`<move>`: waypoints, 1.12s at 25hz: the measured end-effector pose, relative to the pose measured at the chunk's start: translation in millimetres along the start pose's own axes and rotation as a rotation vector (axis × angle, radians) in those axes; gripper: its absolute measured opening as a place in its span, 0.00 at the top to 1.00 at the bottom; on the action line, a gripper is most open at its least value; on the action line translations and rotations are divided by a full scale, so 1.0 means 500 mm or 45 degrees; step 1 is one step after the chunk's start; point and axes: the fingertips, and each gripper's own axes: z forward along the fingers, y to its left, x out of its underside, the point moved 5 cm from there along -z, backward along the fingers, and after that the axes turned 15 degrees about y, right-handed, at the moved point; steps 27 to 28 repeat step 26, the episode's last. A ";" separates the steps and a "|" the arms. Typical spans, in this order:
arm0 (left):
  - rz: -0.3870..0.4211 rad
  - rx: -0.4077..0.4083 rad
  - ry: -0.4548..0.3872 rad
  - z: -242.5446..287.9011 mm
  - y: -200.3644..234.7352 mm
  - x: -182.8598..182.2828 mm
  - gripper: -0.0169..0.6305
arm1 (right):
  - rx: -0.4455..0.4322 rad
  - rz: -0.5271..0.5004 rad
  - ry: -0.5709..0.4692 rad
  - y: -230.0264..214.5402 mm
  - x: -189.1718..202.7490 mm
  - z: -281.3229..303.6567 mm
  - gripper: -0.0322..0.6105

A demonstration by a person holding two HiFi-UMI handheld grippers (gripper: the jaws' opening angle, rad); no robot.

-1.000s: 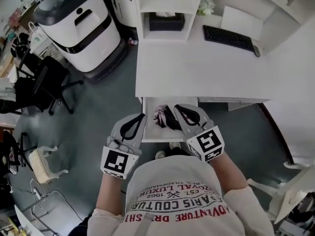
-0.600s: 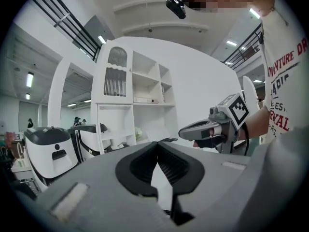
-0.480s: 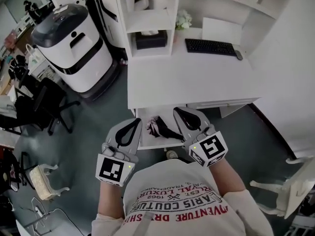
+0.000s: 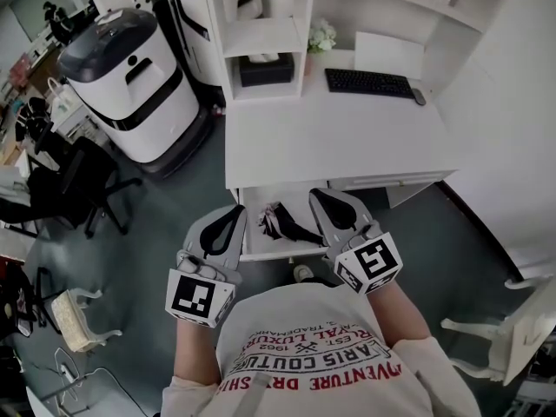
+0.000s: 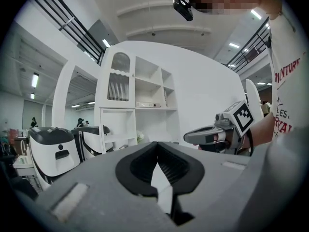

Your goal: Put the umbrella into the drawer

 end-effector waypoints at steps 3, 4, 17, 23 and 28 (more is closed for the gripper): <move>-0.002 -0.003 0.002 -0.009 -0.002 0.001 0.97 | 0.010 0.001 -0.002 0.002 0.001 -0.007 0.95; -0.002 -0.004 0.001 -0.011 -0.002 0.002 0.97 | 0.012 0.001 0.001 0.003 0.002 -0.008 0.95; 0.002 -0.009 0.008 -0.026 0.009 0.017 0.97 | 0.004 0.027 0.018 0.024 0.021 0.000 0.95; 0.005 0.013 -0.010 -0.024 0.014 0.015 0.97 | 0.006 0.028 0.010 0.023 0.015 0.010 0.95; 0.003 0.043 -0.041 -0.026 0.011 0.011 0.97 | 0.004 0.029 0.006 0.024 0.016 0.013 0.95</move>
